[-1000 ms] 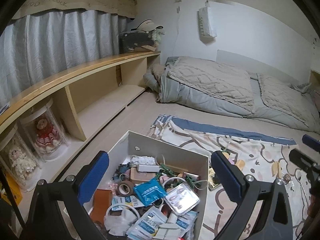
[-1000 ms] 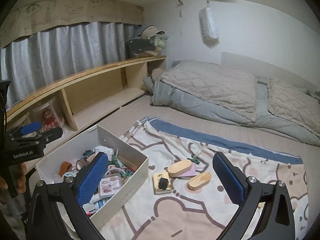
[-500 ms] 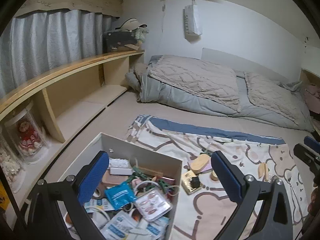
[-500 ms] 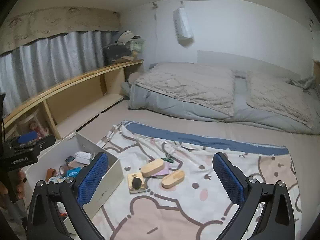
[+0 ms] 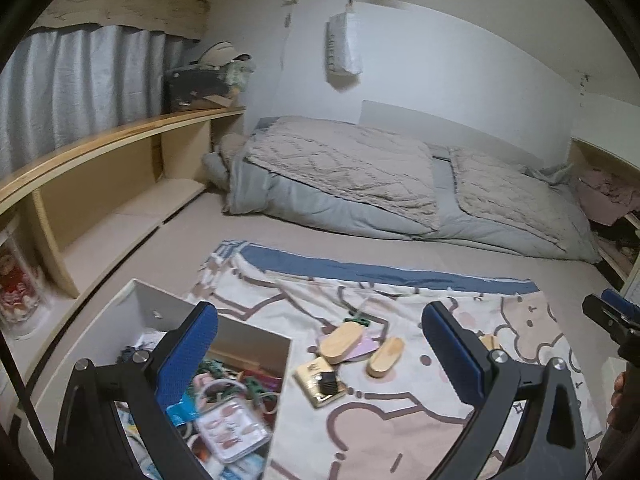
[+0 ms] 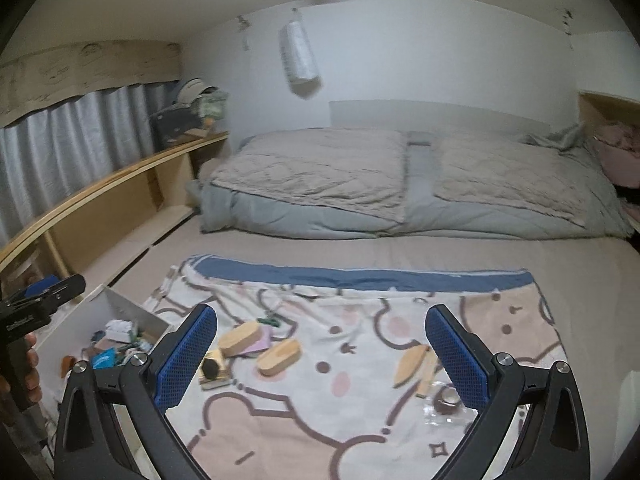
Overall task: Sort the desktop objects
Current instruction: 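Move both tools away from the SHOES box toward the items on the sheet, then grasp the bagged brown tape roll with the right tool while the left tool approaches the black cube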
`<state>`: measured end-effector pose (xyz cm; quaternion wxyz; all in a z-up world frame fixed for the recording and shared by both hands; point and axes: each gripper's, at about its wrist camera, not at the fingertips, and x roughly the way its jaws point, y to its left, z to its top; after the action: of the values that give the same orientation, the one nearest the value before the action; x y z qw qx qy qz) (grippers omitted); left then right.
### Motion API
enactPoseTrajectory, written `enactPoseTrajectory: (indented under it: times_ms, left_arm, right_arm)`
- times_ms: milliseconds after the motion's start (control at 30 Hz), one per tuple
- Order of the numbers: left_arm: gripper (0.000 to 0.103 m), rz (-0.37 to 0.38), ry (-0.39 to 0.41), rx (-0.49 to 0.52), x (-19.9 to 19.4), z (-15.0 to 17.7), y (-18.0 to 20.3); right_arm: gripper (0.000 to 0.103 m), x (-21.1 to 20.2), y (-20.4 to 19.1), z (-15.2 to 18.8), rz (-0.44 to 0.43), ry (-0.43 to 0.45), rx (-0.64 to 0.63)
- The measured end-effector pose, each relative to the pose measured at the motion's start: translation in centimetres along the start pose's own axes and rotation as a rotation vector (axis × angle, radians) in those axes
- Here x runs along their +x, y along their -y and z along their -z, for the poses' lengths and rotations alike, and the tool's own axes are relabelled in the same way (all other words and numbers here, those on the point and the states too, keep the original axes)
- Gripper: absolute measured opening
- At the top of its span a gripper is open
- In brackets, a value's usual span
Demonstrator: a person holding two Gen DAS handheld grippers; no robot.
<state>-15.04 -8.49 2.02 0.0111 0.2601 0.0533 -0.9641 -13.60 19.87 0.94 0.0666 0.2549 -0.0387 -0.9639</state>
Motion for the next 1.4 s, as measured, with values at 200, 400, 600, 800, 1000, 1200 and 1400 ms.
enactPoseTrajectory:
  times_ms: [200, 400, 600, 800, 1000, 1200, 1400]
  left_arm:
    - [0.103, 0.017, 0.004, 0.030, 1.0, 0.2, 2.1]
    - [0.103, 0.021, -0.011, 0.058, 2.3, 0.9, 3.2]
    - [0.103, 0.026, -0.053, 0.076, 4.2, 1.7, 3.5]
    - [0.103, 0.025, -0.106, 0.080, 6.1, 2.6, 3.9]
    - [0.103, 0.016, -0.151, 0.106, 8.1, 3.8, 4.8]
    - [0.103, 0.005, -0.190, 0.140, 10.2, 5.1, 5.9]
    - [0.103, -0.075, -0.238, 0.145, 12.7, 6.7, 6.8]
  right_arm:
    - [0.103, 0.3, 2.7, 0.6, 0.060, -0.020, 0.018]
    - [0.103, 0.9, 5.9, 1.7, 0.092, -0.022, 0.064]
    - [0.103, 2.5, 9.7, 2.9, 0.171, -0.089, 0.138]
    - [0.103, 3.9, 12.7, 4.1, 0.235, -0.163, 0.187]
    - [0.103, 5.9, 15.3, 5.8, 0.307, -0.222, 0.221]
    - [0.103, 7.9, 17.3, 7.3, 0.339, -0.287, 0.267]
    - [0.103, 10.0, 18.0, 8.7, 0.366, -0.364, 0.241]
